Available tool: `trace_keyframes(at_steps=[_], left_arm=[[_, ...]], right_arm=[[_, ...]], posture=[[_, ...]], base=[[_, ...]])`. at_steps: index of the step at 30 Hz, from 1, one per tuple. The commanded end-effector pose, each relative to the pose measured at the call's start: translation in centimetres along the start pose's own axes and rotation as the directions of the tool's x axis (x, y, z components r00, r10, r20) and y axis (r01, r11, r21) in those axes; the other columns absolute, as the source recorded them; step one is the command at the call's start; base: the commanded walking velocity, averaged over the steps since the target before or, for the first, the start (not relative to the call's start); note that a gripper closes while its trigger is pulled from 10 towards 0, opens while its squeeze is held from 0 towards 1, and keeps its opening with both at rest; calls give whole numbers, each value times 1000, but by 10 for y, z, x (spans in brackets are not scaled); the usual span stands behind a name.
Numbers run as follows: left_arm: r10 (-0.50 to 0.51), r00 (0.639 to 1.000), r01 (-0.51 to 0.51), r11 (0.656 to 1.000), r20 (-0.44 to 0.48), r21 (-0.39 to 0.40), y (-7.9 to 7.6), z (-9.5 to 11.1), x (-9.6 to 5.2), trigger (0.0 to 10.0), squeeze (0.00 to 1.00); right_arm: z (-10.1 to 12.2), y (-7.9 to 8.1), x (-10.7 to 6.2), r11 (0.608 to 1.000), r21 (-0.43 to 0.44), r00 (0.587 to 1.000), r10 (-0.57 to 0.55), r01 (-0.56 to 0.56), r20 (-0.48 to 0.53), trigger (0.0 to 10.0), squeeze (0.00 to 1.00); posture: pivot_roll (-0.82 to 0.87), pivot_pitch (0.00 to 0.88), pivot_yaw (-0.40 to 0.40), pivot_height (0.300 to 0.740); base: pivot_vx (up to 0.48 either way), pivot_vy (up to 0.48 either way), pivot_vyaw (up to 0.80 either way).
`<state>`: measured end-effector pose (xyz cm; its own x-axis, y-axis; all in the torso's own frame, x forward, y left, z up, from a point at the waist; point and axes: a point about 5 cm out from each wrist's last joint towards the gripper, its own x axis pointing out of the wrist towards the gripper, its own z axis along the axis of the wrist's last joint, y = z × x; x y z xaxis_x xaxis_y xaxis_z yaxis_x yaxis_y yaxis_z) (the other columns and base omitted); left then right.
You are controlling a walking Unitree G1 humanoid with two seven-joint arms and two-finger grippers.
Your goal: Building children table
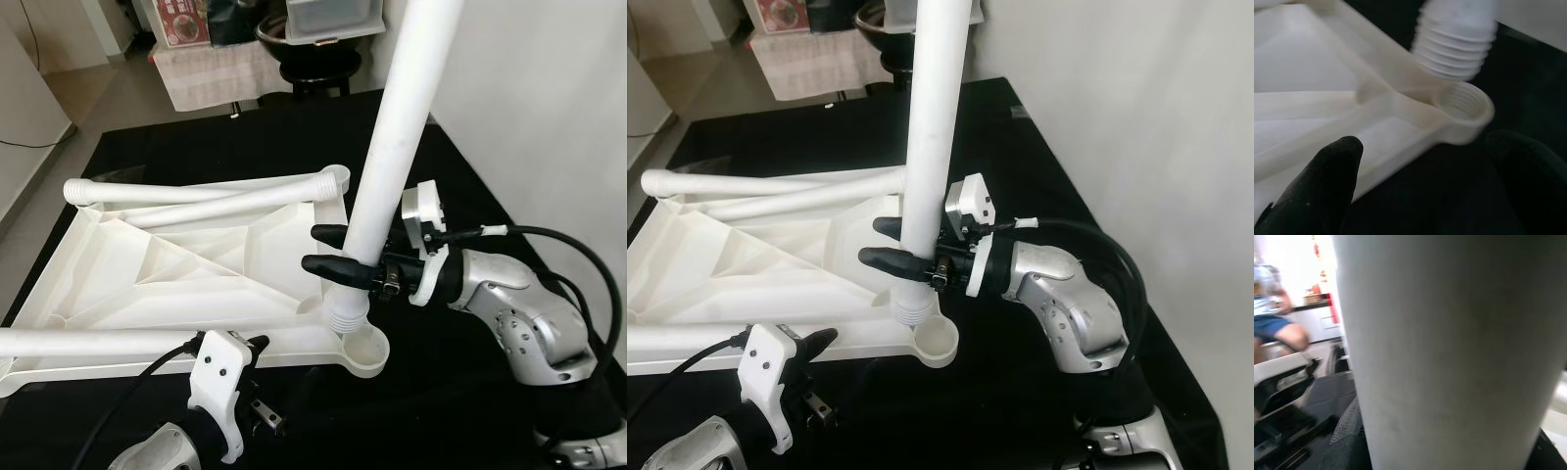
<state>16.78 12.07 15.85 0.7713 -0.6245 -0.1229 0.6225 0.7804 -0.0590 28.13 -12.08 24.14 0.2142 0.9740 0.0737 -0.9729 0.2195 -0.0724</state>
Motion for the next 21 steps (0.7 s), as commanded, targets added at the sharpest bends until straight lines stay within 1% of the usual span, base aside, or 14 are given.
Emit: trace_keyframes(at_steps=[1,2,3,4,6,8,11,12,13,14,16,17,18,21], left_arm=[[-60,998,59,998,-29,-4,-5,-1,-8,10000,0],[-145,988,145,989,-62,-5,-12,0,-21,10000,0],[-145,988,145,989,-62,-5,-12,0,-21,10000,0],[-173,982,173,985,-71,-6,-15,0,-25,10000,0],[-183,979,182,983,-86,-13,-19,-1,-28,10000,0],[-130,986,129,992,-106,-16,-21,-3,-29,10000,0],[-130,986,129,992,-106,-16,-21,-3,-29,10000,0],[-97,989,96,995,-111,-8,-21,-3,-29,10000,0],[-24,993,25,1000,-117,10,-17,-5,-26,10000,0],[-24,993,25,1000,-117,10,-17,-5,-26,10000,0],[128,988,-124,991,-83,47,-2,-1,-17,10000,0],[168,984,-164,985,-65,56,3,1,-15,10000,0],[168,984,-164,985,-65,56,3,1,-15,10000,0],[209,977,-206,977,-38,62,10,4,-12,10000,0]], right_arm=[[5,4,4,998,-2,997,70,-70,13,10000,0],[8,2,-1,993,3,993,116,-116,22,10000,0],[8,2,-1,993,3,993,116,-116,22,10000,0],[9,1,-3,991,3,990,137,-137,26,10000,0],[10,1,-5,987,-1,987,160,-160,25,10000,0],[12,0,-8,984,-8,983,181,-181,23,10000,0],[12,0,-8,984,-8,983,181,-181,23,10000,0],[12,-2,-9,985,-11,984,175,-175,19,10000,0],[11,-6,-9,989,-21,989,145,-144,18,10000,0],[11,-6,-9,989,-21,989,145,-144,18,10000,0],[9,-12,-5,997,-35,997,75,-73,34,10000,0],[8,-14,-3,998,-35,998,54,-53,42,10000,0],[8,-14,-3,998,-35,998,54,-53,42,10000,0],[8,-17,-1,1000,-22,998,17,-16,62,10000,0]], posture=[[-80,167,51,740],[-67,182,47,740],[-67,182,47,740],[-67,182,47,740],[-58,189,48,740],[-52,200,50,740],[-52,200,50,740],[-50,201,51,740],[-43,208,50,740],[-43,208,50,740],[-44,207,48,740],[-45,207,48,740],[-45,207,48,740],[-49,203,48,740]], base=[[0,0,0],[0,0,0],[0,0,0],[0,0,0],[0,0,0],[0,0,0],[0,0,0],[0,0,0],[0,0,0],[0,0,0],[0,0,0],[0,0,0],[0,0,0],[0,0,0]])
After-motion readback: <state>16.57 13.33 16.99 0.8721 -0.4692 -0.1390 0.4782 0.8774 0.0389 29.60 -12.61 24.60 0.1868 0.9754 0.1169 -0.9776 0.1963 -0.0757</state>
